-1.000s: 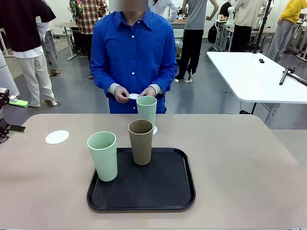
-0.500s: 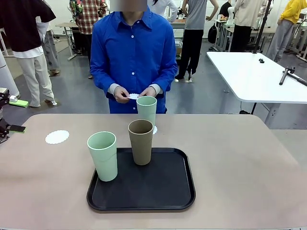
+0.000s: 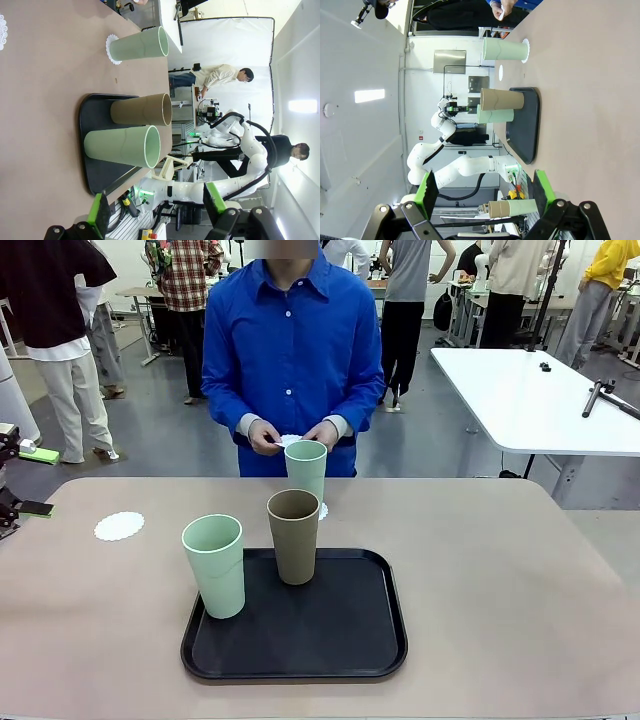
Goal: Place coasters on the table and set cups on them.
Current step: Take one Reusable plastic cup from the Flat Tray and place it on a coaster set by the human.
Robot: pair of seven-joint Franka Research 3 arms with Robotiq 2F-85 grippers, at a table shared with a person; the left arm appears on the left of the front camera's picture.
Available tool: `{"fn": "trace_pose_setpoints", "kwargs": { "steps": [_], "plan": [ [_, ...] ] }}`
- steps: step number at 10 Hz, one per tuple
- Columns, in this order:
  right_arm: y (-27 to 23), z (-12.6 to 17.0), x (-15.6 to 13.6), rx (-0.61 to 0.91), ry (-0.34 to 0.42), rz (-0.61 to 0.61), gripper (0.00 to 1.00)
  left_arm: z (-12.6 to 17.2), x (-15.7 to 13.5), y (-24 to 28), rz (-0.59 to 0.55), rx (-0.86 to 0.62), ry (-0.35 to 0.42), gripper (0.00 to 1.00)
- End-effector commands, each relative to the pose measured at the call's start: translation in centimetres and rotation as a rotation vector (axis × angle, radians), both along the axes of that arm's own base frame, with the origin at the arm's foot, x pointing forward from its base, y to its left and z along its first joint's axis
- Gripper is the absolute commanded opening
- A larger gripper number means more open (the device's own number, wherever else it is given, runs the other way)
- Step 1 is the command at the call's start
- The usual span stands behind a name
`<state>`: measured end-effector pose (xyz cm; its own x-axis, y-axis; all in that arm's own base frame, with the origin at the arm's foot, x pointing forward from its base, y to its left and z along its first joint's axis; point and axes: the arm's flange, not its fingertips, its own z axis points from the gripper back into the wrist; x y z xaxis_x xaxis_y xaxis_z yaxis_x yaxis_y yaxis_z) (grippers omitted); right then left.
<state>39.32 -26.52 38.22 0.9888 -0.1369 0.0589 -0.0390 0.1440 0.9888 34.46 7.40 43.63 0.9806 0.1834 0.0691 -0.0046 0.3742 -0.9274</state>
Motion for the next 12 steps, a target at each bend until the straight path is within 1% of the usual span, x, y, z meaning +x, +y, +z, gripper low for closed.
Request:
{"fn": "trace_pose_setpoints", "kwargs": {
  "steps": [1,4,5,6,7,8,9,11,12],
  "plan": [
    [-0.2,0.2,0.1,-0.003,0.007,-0.002,1.0,0.0,0.0,0.1,0.003,-0.013,-0.013,1.0],
    [-0.2,0.2,0.1,-0.003,0.007,-0.002,1.0,0.0,0.0,0.1,0.003,-0.013,-0.013,1.0],
    [-0.2,0.2,0.1,-0.003,0.007,-0.002,1.0,0.0,0.0,0.0,0.0,0.0,0.0,1.0],
    [-0.2,0.2,0.1,-0.003,0.007,-0.002,1.0,0.8,-0.1,-0.1,-0.058,0.084,-0.13,1.0],
    [-0.2,0.2,0.1,-0.003,0.007,-0.002,1.0,2.7,-0.4,-0.8,-0.138,0.21,-0.284,1.0],
    [-0.2,0.2,0.1,-0.003,0.007,-0.002,1.0,5.4,-0.6,-1.9,-0.254,0.348,-0.429,1.0],
    [-0.2,0.2,0.1,-0.003,0.007,-0.002,1.0,7.6,-0.8,-2.9,-0.336,0.447,-0.495,1.0],
    [-0.2,0.2,0.1,-0.003,0.007,-0.002,1.0,10.9,-1.0,-4.9,-0.457,0.61,-0.577,1.0],
    [-0.2,0.2,0.1,-0.003,0.007,-0.002,1.0,12.1,-0.9,-6.5,-0.528,0.678,-0.599,1.0]
  ]
}}
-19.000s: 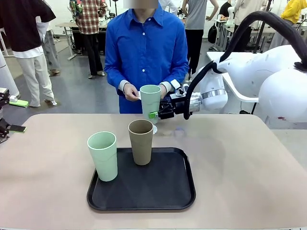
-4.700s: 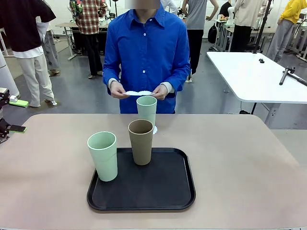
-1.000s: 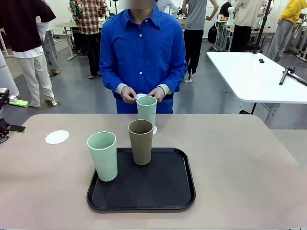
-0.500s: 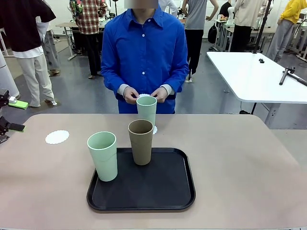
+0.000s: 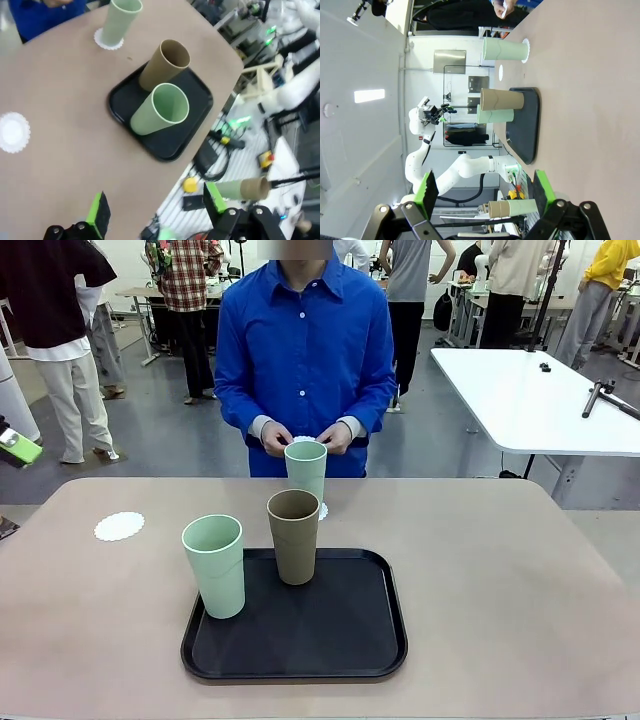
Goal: Place coasters on the table and set cups on them.
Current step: Take one Reusable plastic cup from the Flat Tray and place it on a coaster set by the human.
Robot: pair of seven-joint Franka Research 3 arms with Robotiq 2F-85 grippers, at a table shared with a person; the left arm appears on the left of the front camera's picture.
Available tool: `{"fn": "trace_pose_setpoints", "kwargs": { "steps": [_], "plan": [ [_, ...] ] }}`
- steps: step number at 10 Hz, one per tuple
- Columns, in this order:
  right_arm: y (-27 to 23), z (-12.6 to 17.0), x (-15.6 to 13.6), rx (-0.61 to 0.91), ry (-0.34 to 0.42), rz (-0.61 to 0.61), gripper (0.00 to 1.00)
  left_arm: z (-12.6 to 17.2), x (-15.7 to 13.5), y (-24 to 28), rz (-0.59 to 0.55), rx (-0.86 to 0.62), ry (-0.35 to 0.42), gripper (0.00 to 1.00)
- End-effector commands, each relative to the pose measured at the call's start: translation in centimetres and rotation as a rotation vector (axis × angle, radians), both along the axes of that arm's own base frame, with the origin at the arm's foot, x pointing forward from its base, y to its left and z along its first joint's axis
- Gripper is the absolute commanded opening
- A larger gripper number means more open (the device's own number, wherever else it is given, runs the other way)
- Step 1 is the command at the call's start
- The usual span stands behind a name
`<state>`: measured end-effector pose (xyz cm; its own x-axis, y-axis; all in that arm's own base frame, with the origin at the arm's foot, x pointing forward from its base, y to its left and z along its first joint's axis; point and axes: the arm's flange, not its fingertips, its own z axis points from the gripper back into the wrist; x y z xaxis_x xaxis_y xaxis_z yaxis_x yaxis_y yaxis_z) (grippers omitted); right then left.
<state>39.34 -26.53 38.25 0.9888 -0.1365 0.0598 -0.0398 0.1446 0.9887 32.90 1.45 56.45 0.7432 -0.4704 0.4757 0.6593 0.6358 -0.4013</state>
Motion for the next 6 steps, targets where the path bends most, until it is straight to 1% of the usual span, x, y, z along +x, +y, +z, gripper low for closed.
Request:
{"fn": "trace_pose_setpoints", "kwargs": {
  "steps": [1,3,4,6],
  "plan": [
    [-0.1,0.2,0.1,-0.002,0.008,-0.002,1.0,-0.3,0.6,-2.0,-0.074,0.131,-0.09,1.0],
    [-0.1,0.2,0.1,-0.002,0.008,-0.002,1.0,-0.2,1.3,-5.1,-0.131,0.283,-0.123,1.0],
    [-0.1,0.2,0.1,-0.002,0.008,-0.002,1.0,-0.5,2.0,-6.7,-0.161,0.342,-0.122,1.0],
    [-0.1,0.2,0.1,-0.002,0.008,-0.002,1.0,-2.1,3.1,-9.7,-0.206,0.458,-0.136,1.0]
  ]
}}
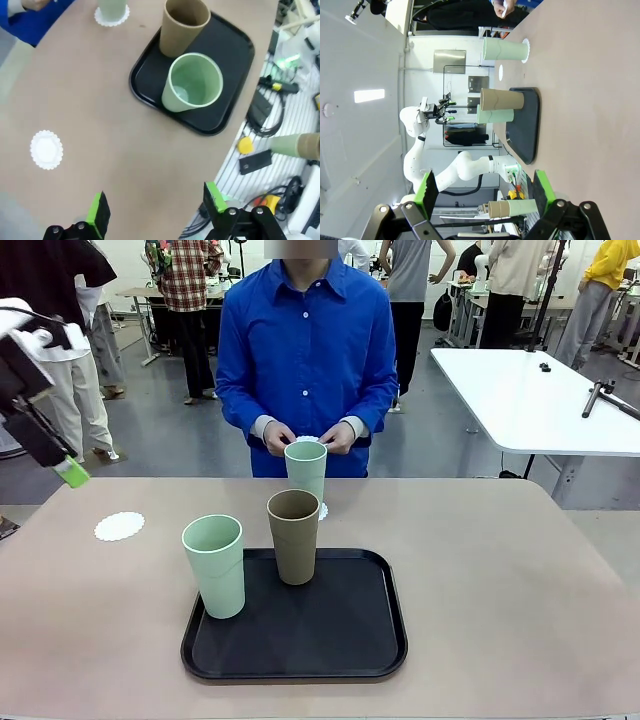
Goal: Place coasters on the table and set cups on them.
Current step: Take one Reusable plastic cup from the Flat Tray and place it on a coaster set by the human.
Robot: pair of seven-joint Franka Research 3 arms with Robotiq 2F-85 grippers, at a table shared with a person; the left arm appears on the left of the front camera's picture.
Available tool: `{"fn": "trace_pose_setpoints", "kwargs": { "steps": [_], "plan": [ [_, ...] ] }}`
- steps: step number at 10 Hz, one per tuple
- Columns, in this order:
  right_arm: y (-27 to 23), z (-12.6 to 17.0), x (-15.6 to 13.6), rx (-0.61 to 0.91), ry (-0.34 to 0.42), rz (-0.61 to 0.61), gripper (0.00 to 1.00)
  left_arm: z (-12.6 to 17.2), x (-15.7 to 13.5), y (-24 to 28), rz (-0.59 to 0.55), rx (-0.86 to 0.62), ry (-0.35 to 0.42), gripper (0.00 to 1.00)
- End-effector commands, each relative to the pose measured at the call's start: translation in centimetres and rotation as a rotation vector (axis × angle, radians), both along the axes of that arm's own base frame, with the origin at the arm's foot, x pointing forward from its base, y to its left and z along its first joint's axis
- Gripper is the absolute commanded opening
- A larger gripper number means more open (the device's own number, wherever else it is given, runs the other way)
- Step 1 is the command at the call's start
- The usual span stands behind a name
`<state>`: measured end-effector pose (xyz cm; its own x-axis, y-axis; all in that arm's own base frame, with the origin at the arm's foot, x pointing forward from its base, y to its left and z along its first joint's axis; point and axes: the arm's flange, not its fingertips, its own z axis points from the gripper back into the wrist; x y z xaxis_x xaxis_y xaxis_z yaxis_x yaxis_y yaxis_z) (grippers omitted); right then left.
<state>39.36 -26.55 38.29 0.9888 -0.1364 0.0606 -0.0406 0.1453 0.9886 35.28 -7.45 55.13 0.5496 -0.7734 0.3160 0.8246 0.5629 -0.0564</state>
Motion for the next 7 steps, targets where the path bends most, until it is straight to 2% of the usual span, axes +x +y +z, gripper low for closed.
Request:
{"fn": "trace_pose_setpoints", "kwargs": {
  "steps": [1,4,5,6,7],
  "plan": [
    [-0.1,0.1,0.0,-0.002,0.008,-0.002,1.0,-1.8,1.2,-2.0,-0.002,0.11,-0.009,1.0],
    [-0.1,0.1,0.0,-0.002,0.008,-0.002,1.0,-4.4,2.3,-4.1,-0.056,0.173,0.028,1.0],
    [-0.1,0.1,0.0,-0.002,0.008,-0.002,1.0,-4.6,2.2,-4.2,-0.07,0.152,0.042,1.0],
    [-0.1,0.1,0.0,-0.002,0.008,-0.002,1.0,-4.5,1.6,-4.1,-0.023,0.1,0.069,1.0],
    [-0.1,0.1,0.0,-0.002,0.008,-0.002,1.0,-4.7,2.1,-4.3,-0.073,0.152,0.045,1.0]
  ]
}}
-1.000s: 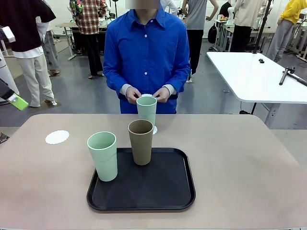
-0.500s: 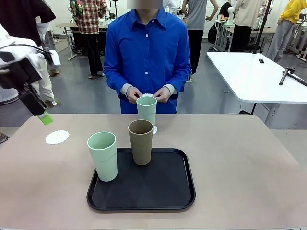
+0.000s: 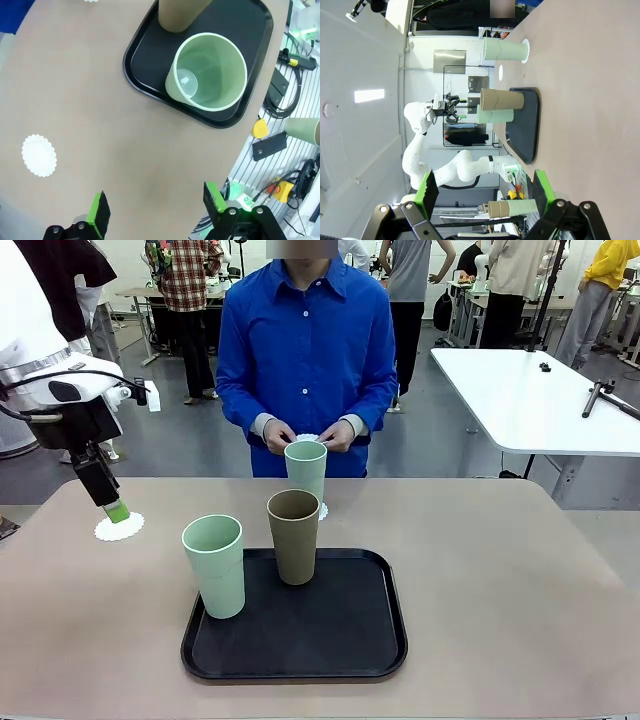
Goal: Place coasters on the table and set cups on them.
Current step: Take one Reusable plastic cup from the Flat Tray and place it on a coaster set by the human.
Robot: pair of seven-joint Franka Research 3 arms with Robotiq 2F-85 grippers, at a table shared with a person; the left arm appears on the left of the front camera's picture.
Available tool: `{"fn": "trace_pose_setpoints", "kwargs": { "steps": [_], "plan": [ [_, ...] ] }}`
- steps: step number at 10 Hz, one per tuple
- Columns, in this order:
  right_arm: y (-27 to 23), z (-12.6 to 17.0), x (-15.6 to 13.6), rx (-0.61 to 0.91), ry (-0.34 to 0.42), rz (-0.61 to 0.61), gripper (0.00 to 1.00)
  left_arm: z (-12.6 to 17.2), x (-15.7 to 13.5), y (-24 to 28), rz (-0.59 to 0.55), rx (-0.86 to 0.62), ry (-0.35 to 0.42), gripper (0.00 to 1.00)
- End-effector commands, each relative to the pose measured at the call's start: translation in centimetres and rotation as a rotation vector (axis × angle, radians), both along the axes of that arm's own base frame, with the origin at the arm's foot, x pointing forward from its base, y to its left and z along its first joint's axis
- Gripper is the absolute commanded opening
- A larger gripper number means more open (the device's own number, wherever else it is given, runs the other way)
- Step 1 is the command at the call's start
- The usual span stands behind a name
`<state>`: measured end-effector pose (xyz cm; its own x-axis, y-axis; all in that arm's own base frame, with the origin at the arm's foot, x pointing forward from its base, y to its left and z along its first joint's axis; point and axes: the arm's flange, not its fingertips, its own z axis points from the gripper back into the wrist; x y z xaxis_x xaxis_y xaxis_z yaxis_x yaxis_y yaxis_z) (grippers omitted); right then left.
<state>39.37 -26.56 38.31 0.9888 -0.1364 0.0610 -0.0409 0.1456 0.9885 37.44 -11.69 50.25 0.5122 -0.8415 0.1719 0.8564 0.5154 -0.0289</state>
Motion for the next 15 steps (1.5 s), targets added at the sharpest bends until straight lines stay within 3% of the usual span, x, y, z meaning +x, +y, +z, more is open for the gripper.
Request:
{"fn": "trace_pose_setpoints", "kwargs": {
  "steps": [1,4,6,9,12,15],
  "plan": [
    [-0.1,0.1,0.0,-0.001,0.009,-0.002,1.0,0.1,0.0,-0.1,-0.01,0.011,-0.012,1.0],
    [-0.1,0.1,0.0,-0.001,0.009,-0.002,1.0,0.1,0.0,-0.1,-0.004,0.001,-0.002,1.0],
    [-0.1,0.1,0.0,-0.001,0.009,-0.002,1.0,-1.9,1.9,3.2,-0.266,-0.327,-0.08,1.0],
    [-0.1,0.1,0.0,-0.001,0.009,-0.002,1.0,-5.1,4.0,7.7,-0.524,-0.657,-0.132,1.0],
    [-0.1,0.1,0.0,-0.001,0.009,-0.002,1.0,-10.7,5.7,10.7,-0.616,-0.986,-0.089,1.0],
    [-0.1,0.1,0.0,-0.001,0.009,-0.002,1.0,-14.6,5.6,11.4,-0.62,-1.097,-0.156,1.0]
  ]
}}
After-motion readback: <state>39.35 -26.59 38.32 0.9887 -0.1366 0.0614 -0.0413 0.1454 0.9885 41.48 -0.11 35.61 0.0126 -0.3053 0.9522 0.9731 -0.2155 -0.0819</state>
